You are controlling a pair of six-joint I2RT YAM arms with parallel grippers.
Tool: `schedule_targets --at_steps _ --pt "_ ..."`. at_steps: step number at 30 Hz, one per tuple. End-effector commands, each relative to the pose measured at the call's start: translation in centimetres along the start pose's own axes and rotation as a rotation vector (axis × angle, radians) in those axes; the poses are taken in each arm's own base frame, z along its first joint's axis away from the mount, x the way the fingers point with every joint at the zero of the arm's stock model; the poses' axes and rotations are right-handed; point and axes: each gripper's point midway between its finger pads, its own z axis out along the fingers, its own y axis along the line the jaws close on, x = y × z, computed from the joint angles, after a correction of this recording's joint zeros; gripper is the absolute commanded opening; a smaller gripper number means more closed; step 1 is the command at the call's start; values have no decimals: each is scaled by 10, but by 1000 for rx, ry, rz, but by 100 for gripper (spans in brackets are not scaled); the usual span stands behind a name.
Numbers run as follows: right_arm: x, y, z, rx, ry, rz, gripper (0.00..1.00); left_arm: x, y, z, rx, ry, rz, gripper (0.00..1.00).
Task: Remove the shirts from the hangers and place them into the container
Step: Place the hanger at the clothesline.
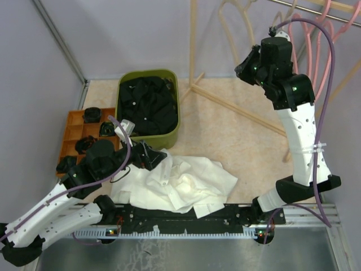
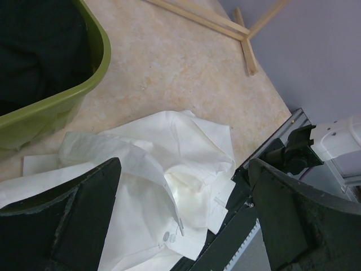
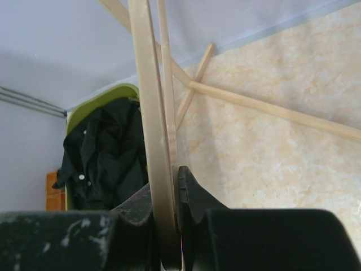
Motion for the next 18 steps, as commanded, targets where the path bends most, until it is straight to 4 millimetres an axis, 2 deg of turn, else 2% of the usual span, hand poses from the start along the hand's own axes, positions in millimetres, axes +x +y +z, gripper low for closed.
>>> schedule_targets --at_steps 1,4,7,11,15,18 --pt "6 0 -3 -27 28 15 12 -1 -1 -2 4 -9 -7 99" --pt "4 0 -9 -30 23 12 18 -3 -2 -3 10 -14 -10 100" --pt "1 4 -17 -59 16 5 37 -3 -3 -3 13 -15 -13 99" --pt "0 15 -39 -168 -8 -22 62 -2 -3 -4 14 -12 -14 99" --pt "-1 14 -65 -235 -68 -54 78 0 -1 -4 6 -6 -13 99" --pt "4 22 -85 -349 -98 -134 89 0 1 -3 -2 -3 -10 99"
